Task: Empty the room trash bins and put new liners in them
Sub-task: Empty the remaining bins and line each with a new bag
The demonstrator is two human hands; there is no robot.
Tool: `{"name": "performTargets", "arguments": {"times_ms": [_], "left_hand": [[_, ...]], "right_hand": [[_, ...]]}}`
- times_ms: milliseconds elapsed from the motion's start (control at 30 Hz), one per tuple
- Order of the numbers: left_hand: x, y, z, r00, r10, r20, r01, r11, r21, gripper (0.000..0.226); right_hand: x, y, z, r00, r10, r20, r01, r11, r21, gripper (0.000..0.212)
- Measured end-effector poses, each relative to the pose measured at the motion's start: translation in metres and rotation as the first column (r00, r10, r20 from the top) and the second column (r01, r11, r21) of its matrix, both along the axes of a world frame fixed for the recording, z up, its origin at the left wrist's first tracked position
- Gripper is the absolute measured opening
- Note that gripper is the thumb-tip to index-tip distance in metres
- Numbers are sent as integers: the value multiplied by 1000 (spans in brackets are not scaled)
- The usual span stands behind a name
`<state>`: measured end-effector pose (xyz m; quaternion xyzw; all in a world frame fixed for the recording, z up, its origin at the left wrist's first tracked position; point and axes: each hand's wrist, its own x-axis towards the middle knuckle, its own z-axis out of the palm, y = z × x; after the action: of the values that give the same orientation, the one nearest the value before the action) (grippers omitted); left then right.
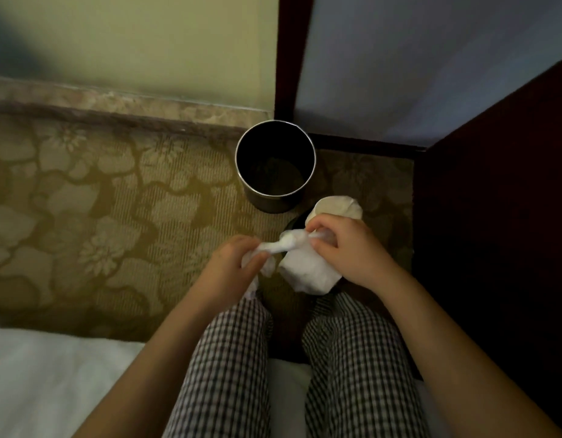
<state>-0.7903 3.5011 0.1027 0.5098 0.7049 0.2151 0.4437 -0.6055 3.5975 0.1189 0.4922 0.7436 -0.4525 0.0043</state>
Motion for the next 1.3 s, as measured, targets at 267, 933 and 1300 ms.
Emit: {"name": "performTargets", "arguments": {"times_ms": [267,933,1300], "left_hand": [[-30,-46,115,972,229,45,-228,973,-26,21],[-282,-203,275,695,715,-68,-715,698,39,22],[-408,-273,339,475,871,-129,-866,488,108,28]], "right_hand": [[-63,-6,114,973,228,26,-227,973,-40,21],[-400,-108,274,670,742,-8,-742,670,22,14],[-587,-164,338,411,911,-19,-905,411,111,17]]}}
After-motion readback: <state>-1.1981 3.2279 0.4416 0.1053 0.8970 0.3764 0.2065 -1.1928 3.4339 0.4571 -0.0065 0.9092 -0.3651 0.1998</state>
